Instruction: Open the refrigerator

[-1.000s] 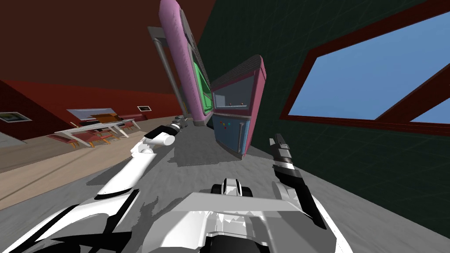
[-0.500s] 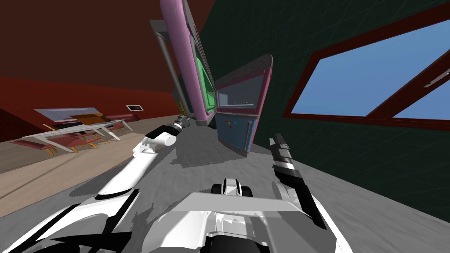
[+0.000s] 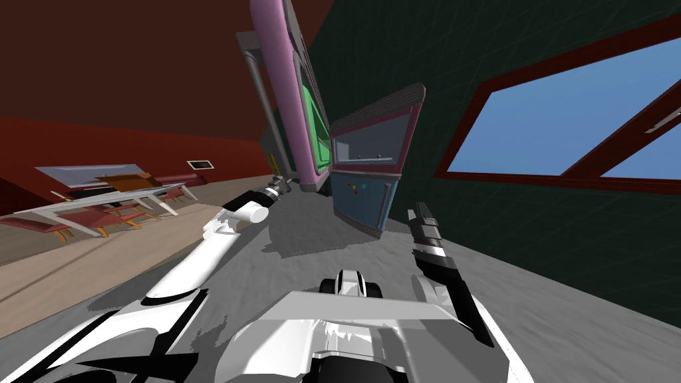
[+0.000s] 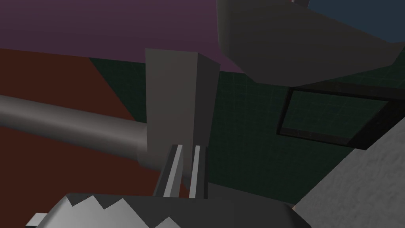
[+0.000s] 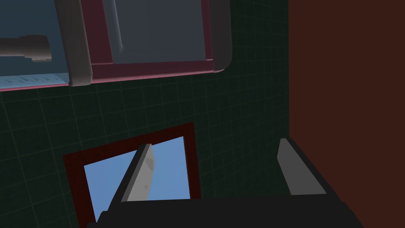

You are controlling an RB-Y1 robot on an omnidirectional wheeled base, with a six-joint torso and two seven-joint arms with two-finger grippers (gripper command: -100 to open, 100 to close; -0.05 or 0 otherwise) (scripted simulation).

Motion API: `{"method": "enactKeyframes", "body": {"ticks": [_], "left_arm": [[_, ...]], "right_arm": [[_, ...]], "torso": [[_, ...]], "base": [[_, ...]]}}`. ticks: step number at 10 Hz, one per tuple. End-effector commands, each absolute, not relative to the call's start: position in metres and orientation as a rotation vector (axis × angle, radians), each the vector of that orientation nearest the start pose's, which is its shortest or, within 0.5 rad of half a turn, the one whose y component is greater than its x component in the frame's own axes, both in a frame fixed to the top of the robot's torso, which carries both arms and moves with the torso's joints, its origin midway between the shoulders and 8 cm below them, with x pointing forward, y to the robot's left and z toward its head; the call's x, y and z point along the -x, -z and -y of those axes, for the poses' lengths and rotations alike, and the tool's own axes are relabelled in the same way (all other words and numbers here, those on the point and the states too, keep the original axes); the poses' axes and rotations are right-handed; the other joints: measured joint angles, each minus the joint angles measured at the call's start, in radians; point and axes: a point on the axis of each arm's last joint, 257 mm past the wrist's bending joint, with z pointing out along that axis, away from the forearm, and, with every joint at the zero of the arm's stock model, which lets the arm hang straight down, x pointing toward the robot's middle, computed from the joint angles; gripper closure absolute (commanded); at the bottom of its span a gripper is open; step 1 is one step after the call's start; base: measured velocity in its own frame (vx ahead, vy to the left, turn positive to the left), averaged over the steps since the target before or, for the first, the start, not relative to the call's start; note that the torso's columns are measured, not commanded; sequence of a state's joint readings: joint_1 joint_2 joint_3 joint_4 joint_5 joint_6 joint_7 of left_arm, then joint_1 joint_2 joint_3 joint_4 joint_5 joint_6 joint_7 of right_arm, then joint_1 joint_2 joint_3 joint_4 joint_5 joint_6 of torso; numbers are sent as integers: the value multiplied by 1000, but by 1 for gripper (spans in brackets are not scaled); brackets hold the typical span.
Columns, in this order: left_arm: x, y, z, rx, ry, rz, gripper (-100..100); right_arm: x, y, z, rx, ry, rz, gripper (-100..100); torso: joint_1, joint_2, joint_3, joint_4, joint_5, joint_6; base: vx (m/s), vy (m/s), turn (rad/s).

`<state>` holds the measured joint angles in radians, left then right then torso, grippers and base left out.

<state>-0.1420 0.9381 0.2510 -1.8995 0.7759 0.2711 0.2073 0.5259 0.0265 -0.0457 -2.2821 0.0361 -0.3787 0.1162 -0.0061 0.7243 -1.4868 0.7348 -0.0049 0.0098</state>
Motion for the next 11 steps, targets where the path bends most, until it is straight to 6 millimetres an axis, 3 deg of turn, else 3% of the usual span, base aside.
{"method": "enactKeyframes", "body": {"ticks": [1,2,7,8,11], "left_arm": [[-535,-115,-377,925,1442,-1122,100],[-535,-115,-377,925,1442,-1122,100],[-525,-113,-340,890,1512,-1176,100],[-522,-130,-349,905,1510,-1171,-100],[-514,-159,-346,903,1533,-1176,-100]], "right_arm": [[-357,7,302,-716,-1082,-737,0],[-357,7,302,-716,-1082,-737,0],[-357,7,302,-716,-1082,-737,0],[-357,7,302,-716,-1082,-736,0],[-357,7,302,-717,-1082,-736,0]], "torso": [[-1,-2,-2,0,-1,0],[-3,-1,-1,0,-2,3],[-6,-5,-3,-2,-2,3],[-5,-1,-1,-1,-2,2],[-4,13,10,3,1,-9]], "base": [[29,315,-71],[32,296,-63],[39,332,-55],[11,166,87],[61,-47,118]]}}
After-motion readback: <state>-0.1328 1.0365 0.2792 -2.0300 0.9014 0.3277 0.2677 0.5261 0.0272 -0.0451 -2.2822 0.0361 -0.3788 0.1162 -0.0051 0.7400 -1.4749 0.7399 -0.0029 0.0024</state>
